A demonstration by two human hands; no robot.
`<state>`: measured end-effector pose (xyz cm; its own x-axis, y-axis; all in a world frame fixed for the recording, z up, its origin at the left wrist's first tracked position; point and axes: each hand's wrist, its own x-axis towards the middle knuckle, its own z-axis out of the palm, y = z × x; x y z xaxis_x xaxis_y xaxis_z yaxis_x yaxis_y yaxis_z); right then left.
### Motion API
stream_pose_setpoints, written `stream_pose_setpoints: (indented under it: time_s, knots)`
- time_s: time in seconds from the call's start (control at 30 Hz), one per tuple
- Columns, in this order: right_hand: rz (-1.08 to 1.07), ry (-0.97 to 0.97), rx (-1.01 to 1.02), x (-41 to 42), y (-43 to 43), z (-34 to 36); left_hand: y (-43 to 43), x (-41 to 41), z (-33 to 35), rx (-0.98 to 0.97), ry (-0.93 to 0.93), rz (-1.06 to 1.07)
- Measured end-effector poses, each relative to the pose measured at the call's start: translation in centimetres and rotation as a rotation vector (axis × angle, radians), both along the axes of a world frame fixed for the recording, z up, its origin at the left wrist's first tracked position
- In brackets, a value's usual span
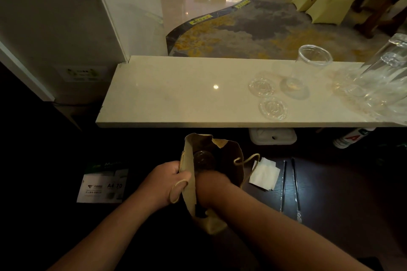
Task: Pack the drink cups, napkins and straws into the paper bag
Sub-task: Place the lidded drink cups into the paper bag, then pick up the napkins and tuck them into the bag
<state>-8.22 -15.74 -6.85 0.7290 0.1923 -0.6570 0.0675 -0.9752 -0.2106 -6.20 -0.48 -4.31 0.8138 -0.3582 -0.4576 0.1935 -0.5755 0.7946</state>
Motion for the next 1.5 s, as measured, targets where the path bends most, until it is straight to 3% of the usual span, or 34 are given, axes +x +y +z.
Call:
stream_pose_setpoints:
  time_s: [0.13, 0.3, 0.4, 0.47, 0.6, 0.87, 1.2, 1.3, 1.5]
  knots:
    - [-0.029, -0.186, 0.123, -0.4, -1.0, 5.5, 0.0, 0.7, 0.1, -0.029, -0.012, 0.096]
    - [-0.111, -0.627, 0.379, -3.6, -4.3, 12.4, -0.7, 0.5, 0.7, -0.187, 0.091, 0.213]
    - [-0.289, -0.86, 0.443, -5.2, -8.1, 13.5, -1.1, 0.3, 0.9, -0.22, 0.082, 0.248]
    - [-0.453, -0.898, 0.426, -5.6, -10.7, 12.3, -1.4, 0.4, 0.9, -0.256, 0.1, 0.282]
    - [-0.709, -0.751, 0.252, -5.1, -15.3, 5.7, -2.2, 0.5, 1.3, -0.276, 0.065, 0.265]
    - [-0.762, -0.292, 0.04, -4.1, -17.9, -5.9, -2.5, 1.3, 1.0, -0.224, 0.059, 0.205]
    - [-0.994, -0.139, 0.007, -1.8, -19.0, -9.9, -1.7, 1.3, 0.5, -0.065, 0.076, 0.178]
    - [-0.952, -0.117, -0.031, -1.8, -18.8, -11.0, -1.7, 1.3, 0.3, -0.063, 0.079, 0.189]
    - [-0.654, -0.196, -0.052, -2.8, -16.1, -11.3, -2.1, 1.1, 0.8, -0.166, 0.129, 0.207]
